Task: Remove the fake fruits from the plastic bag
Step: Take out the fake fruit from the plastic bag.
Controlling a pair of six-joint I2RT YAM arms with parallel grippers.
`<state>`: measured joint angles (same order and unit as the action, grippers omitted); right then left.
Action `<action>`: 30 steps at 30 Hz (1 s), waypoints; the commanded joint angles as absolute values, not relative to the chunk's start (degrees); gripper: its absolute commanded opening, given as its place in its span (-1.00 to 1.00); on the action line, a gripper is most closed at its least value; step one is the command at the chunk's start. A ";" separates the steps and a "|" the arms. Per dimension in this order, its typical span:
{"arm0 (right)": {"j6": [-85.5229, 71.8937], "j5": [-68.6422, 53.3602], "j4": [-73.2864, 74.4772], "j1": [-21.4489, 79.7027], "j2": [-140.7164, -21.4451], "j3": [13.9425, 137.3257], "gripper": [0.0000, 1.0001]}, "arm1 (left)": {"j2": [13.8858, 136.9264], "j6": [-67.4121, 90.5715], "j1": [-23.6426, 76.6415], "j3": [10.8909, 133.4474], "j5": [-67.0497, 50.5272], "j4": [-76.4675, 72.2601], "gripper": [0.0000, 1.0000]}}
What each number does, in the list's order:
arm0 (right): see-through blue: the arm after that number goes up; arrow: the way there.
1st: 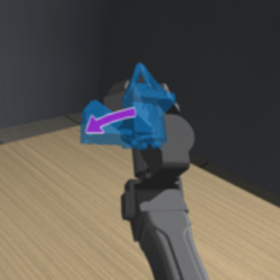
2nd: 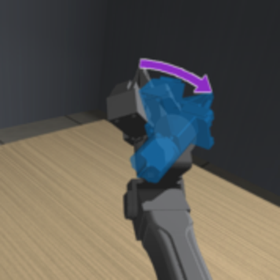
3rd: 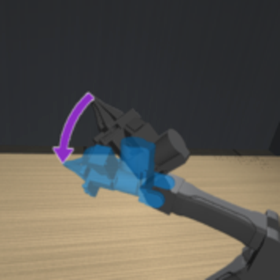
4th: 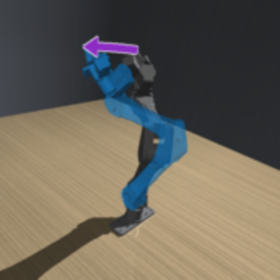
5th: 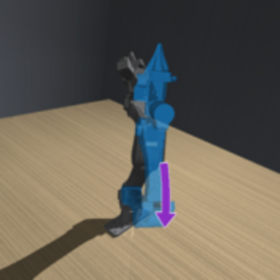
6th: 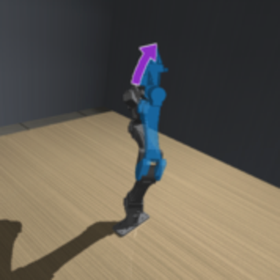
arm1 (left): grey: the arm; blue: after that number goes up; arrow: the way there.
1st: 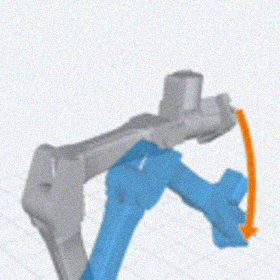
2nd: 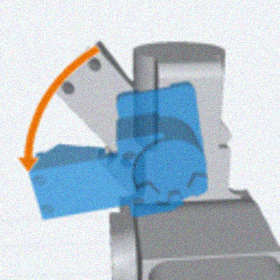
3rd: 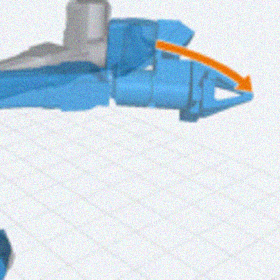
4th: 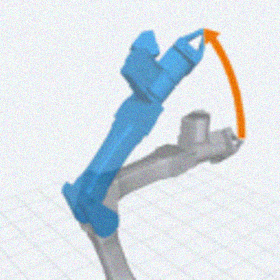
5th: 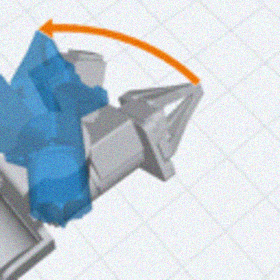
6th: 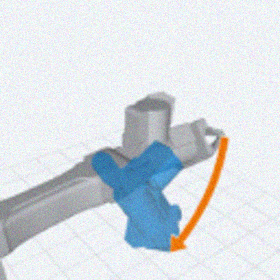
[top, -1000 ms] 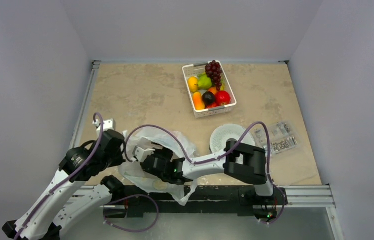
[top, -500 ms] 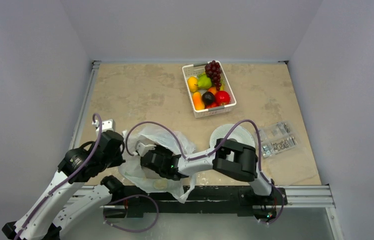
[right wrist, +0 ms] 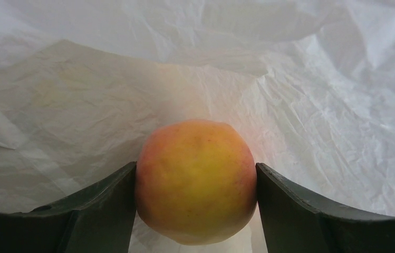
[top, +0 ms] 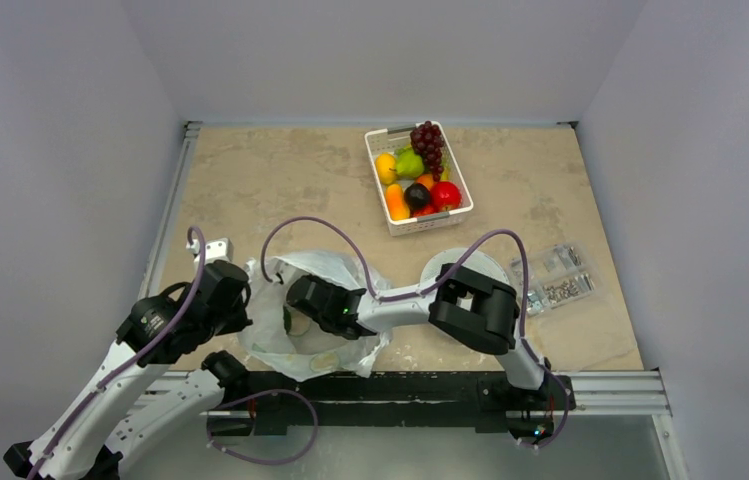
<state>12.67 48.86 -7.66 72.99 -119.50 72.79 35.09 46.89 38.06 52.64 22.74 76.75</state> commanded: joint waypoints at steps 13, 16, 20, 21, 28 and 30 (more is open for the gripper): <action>-1.57 28.17 -3.59 74.20 -112.04 70.77 -1.00 | 34.45 45.84 38.58 53.71 22.50 75.13 -1.00; -4.26 23.34 -4.51 74.20 -109.15 69.04 -1.00 | 33.95 45.88 38.58 53.61 22.67 75.05 -1.00; -6.91 18.57 -6.06 74.26 -105.65 67.29 -1.00 | 34.40 46.06 38.58 53.61 22.89 75.17 -1.00; -7.48 17.67 -6.01 74.19 -104.98 67.20 -1.00 | 34.57 46.18 38.61 53.68 23.01 75.25 -1.00; -10.12 13.37 -6.50 74.18 -98.56 64.59 -1.00 | 35.29 46.31 38.59 53.78 23.22 75.51 -1.00; -11.13 11.96 -6.81 74.23 -95.77 63.24 -1.00 | 35.33 46.40 38.58 53.79 23.37 75.58 -1.00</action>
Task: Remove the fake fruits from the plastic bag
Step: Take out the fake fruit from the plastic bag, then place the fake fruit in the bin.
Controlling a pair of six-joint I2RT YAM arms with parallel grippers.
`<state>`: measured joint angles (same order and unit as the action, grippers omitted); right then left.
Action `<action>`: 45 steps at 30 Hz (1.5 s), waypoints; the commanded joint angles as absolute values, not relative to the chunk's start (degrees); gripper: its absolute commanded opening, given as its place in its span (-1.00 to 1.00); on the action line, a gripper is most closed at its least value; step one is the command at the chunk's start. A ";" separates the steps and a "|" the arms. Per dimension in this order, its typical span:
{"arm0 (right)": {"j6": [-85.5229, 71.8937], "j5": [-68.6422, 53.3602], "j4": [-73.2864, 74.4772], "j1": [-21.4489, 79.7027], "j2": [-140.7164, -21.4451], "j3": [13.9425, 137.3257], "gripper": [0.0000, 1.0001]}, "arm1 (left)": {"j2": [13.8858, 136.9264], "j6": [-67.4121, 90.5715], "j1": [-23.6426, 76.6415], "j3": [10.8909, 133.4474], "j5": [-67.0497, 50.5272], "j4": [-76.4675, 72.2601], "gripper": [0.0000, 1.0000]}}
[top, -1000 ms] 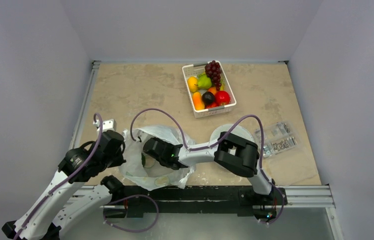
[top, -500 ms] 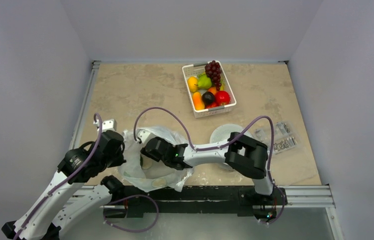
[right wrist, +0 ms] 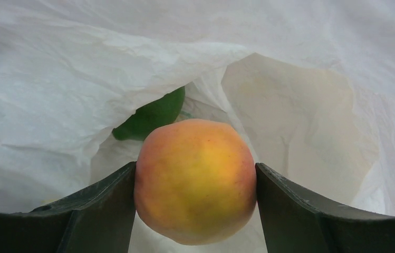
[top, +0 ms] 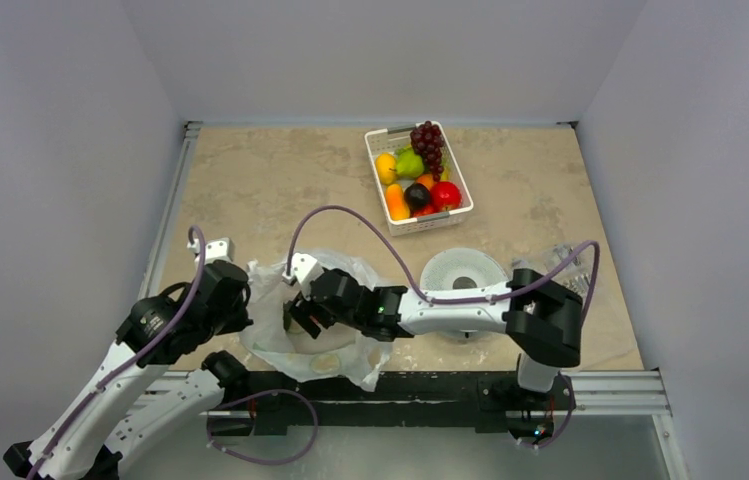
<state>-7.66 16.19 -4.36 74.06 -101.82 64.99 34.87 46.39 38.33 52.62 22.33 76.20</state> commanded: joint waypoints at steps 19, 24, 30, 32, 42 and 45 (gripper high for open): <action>-15.14 2.07 -11.18 70.23 -78.80 66.69 -1.00 | 35.88 47.38 38.71 54.05 24.29 76.60 -1.00; -17.23 0.33 -9.63 68.17 -80.13 67.47 -1.00 | 34.87 47.37 38.67 54.06 24.37 76.44 -1.00; -18.29 4.07 -6.92 64.93 -78.80 68.68 -1.00 | 34.35 47.11 38.67 53.96 24.18 76.27 -1.00; -18.33 6.98 -3.71 61.56 -79.53 70.78 -1.00 | 34.45 47.11 38.67 53.97 24.22 76.27 -1.00; -11.27 34.77 -0.87 46.79 -90.63 77.74 -1.00 | 34.54 47.44 38.67 54.07 24.67 76.42 -1.00; -8.62 36.95 -1.65 43.04 -95.76 79.90 -1.00 | 34.53 45.53 38.67 54.74 23.35 74.59 -1.00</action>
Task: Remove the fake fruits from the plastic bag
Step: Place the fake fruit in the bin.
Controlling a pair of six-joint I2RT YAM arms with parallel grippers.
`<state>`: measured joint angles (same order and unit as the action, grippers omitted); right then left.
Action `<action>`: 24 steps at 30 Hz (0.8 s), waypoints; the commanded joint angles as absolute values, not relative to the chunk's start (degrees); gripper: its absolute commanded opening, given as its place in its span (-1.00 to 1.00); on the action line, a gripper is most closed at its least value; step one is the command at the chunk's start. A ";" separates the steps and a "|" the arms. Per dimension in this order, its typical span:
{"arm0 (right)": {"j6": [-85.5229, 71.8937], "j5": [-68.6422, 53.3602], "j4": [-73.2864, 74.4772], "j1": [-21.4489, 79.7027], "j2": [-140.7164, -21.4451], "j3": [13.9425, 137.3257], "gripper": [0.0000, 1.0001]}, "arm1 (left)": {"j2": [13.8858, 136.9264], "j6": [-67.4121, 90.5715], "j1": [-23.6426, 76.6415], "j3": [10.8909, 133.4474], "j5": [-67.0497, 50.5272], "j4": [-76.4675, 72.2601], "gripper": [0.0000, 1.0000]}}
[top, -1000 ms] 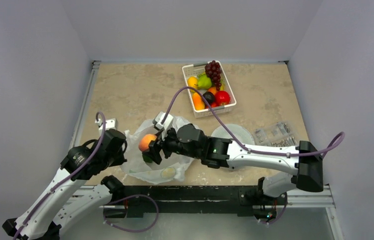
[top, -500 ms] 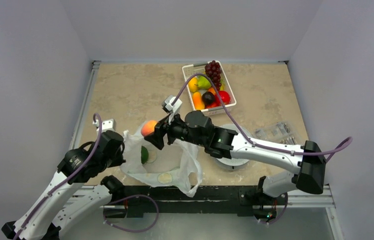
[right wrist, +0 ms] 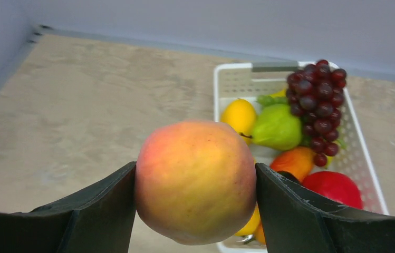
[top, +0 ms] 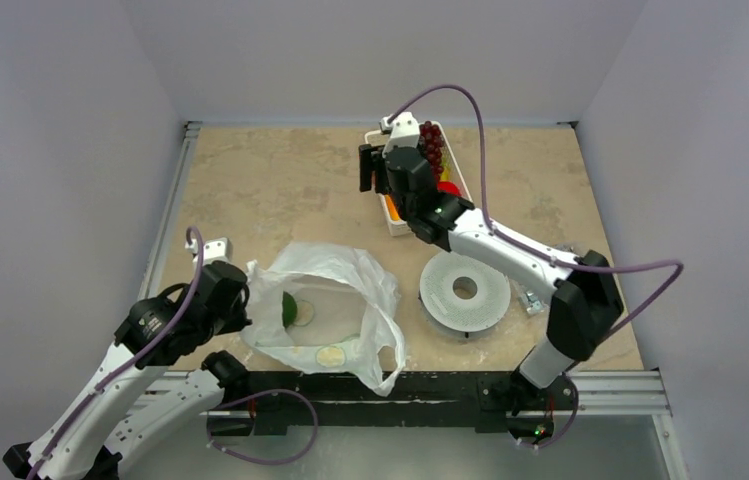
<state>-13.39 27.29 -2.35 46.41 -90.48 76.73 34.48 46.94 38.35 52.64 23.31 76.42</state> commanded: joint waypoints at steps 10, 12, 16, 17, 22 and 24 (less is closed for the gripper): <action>-8.80 29.76 1.88 37.26 -104.12 86.92 -1.00 | 39.24 8.52 38.67 62.39 20.00 51.50 -1.00; -9.34 28.60 2.02 36.70 -104.19 87.19 -1.00 | 39.15 2.33 38.67 60.28 19.41 46.68 -1.00; -10.07 26.55 1.42 36.07 -103.53 86.54 -1.00 | 32.26 -5.19 38.67 50.51 14.76 35.29 -1.00; -9.98 26.35 0.95 36.05 -103.39 86.24 -1.00 | 30.51 -5.87 38.67 48.04 14.03 32.10 -1.00; -9.53 26.38 1.98 35.00 -105.28 88.30 -0.99 | 25.75 -5.81 38.67 40.01 16.65 27.56 -1.00; -8.98 26.77 1.93 34.48 -105.95 89.50 -0.98 | 25.41 -4.32 38.67 37.57 17.84 28.01 -1.00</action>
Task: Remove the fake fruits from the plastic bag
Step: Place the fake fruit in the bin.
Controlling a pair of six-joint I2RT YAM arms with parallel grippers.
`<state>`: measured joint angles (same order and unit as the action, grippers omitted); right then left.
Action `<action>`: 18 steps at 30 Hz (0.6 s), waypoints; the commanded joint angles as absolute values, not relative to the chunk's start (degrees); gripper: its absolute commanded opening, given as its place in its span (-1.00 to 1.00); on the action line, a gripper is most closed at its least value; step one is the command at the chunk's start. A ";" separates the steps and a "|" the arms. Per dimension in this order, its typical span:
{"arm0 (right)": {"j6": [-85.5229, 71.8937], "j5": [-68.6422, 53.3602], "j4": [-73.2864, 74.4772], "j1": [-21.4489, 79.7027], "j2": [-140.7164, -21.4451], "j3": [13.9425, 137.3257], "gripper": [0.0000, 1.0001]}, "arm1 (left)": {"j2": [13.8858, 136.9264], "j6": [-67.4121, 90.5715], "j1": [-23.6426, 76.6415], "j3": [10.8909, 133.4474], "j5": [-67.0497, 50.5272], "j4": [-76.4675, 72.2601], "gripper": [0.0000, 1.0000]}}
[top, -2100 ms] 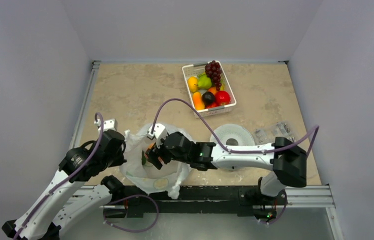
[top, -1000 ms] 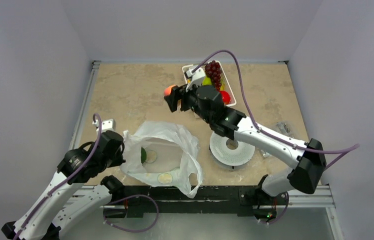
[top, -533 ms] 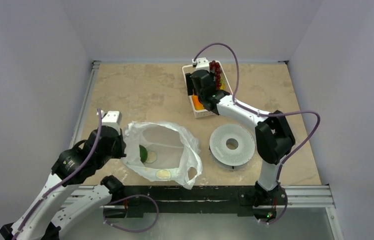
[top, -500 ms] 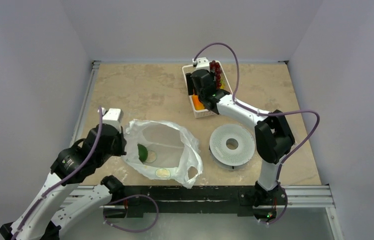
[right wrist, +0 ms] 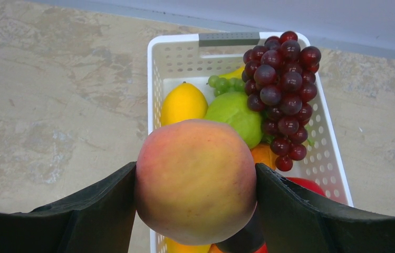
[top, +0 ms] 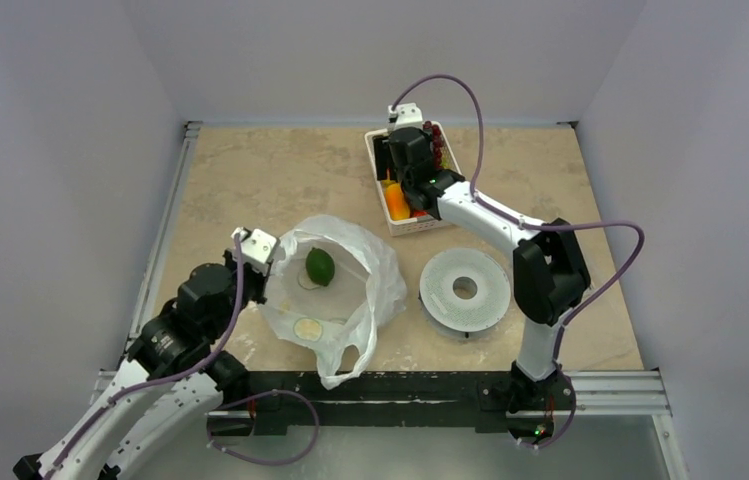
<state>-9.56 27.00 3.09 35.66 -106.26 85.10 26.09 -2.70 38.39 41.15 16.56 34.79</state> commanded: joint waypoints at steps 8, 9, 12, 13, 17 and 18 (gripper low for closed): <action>-9.66 29.31 8.25 32.60 -111.06 96.12 -0.90 | 30.22 -0.93 38.67 39.88 24.47 35.86 -1.00; -10.10 30.61 8.56 32.31 -111.00 95.53 -0.87 | 30.67 -0.58 38.67 40.20 23.96 35.75 -1.00; -12.04 31.58 8.96 30.69 -110.22 92.80 -0.75 | 32.87 -0.49 38.67 41.41 23.22 36.74 -1.00; -12.46 30.84 8.85 30.13 -110.00 91.89 -0.70 | 33.62 0.97 38.72 41.74 23.46 37.15 -1.00; -12.90 26.69 10.00 28.92 -110.16 90.66 -0.34 | 34.45 1.12 38.76 42.28 23.21 37.58 -1.00; -12.86 26.16 10.57 28.92 -109.98 90.51 -0.12 | 34.31 1.21 38.77 42.43 23.27 37.60 -1.00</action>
